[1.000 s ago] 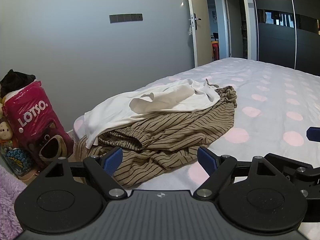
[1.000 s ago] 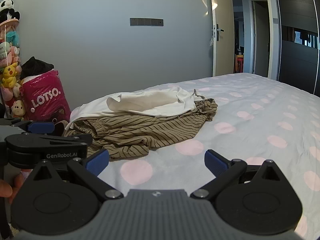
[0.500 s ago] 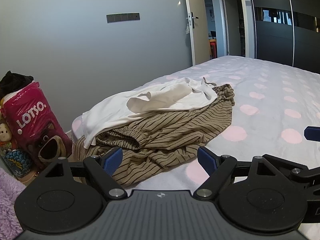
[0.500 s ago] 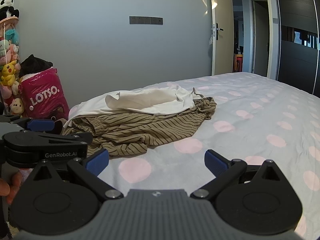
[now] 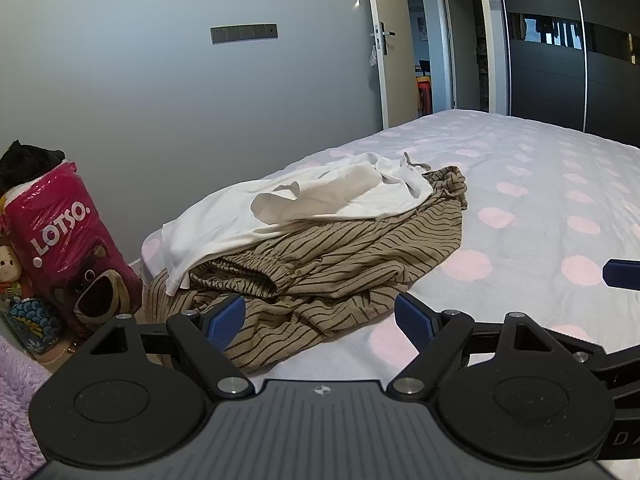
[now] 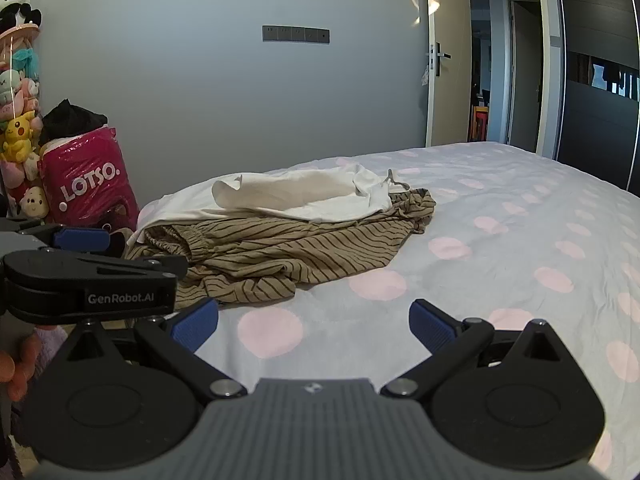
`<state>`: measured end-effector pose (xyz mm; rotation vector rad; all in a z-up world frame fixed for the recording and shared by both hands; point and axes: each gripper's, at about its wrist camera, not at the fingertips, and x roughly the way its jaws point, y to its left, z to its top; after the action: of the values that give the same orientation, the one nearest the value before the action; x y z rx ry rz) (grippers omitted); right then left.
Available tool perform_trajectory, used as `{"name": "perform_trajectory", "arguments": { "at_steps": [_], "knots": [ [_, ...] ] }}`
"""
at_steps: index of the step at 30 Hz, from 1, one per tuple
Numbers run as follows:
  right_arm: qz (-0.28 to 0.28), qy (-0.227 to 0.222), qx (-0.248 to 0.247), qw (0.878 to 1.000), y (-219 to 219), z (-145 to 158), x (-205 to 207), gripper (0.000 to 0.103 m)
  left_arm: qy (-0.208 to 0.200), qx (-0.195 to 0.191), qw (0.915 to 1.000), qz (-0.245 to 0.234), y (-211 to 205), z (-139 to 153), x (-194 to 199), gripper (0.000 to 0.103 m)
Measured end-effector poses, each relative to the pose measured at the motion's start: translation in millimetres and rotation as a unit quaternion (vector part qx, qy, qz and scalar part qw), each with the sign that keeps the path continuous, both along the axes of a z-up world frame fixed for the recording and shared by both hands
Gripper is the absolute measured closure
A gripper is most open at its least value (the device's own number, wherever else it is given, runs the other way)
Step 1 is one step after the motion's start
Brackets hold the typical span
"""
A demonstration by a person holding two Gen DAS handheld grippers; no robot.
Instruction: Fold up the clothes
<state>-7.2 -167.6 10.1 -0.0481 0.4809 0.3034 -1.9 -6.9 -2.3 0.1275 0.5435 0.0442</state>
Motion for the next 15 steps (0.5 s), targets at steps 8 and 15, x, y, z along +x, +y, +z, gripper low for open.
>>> {"name": "perform_trajectory", "arguments": {
  "at_steps": [8,15],
  "knots": [
    [0.000,0.004,-0.006,1.000,1.7,-2.1,1.3,0.001,0.002,0.001,1.0000,0.001,-1.4,-1.1,-0.6,0.021],
    [-0.004,0.010,-0.009,1.000,1.4,-4.8,2.5,0.001,0.005,0.000,1.0000,0.003,-2.1,-2.5,1.0,0.021]
  ]
}}
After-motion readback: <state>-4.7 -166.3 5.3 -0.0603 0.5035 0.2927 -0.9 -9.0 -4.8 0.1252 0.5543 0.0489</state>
